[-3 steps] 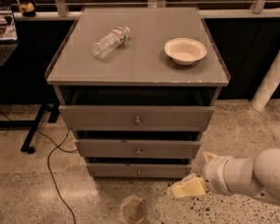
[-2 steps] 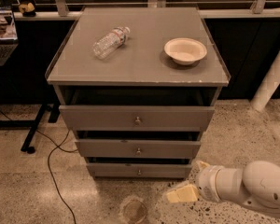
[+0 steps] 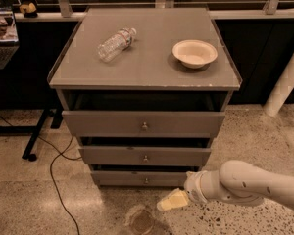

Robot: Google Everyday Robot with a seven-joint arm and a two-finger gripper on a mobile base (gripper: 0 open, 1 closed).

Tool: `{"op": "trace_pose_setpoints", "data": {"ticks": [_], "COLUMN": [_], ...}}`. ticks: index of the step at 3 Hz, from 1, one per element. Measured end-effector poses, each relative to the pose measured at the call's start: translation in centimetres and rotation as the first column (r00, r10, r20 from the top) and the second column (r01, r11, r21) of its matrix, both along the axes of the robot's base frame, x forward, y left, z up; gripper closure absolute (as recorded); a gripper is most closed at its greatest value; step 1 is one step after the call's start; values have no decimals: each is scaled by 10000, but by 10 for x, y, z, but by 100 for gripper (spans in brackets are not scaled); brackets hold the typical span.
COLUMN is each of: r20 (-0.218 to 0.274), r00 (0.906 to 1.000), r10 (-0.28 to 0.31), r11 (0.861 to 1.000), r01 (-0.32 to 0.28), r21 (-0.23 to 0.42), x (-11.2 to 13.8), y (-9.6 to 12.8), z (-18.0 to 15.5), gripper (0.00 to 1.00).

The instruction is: Open bottom drawer

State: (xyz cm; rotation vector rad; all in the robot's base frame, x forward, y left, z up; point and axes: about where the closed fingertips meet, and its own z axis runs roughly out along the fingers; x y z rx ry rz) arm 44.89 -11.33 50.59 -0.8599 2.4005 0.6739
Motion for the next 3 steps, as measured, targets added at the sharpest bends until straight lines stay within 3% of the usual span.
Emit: {"op": "trace_pose_setpoints", "data": {"ticks": [1,3], "r20": [0,-1], "r00": [10000,10000], "r10": [0,2], "r11": [10000,10000], "r01": [0,-2], "r21": [0,1], "x": [0,0], "y": [0,0], "z": [0,0], "gripper": [0,41]}}
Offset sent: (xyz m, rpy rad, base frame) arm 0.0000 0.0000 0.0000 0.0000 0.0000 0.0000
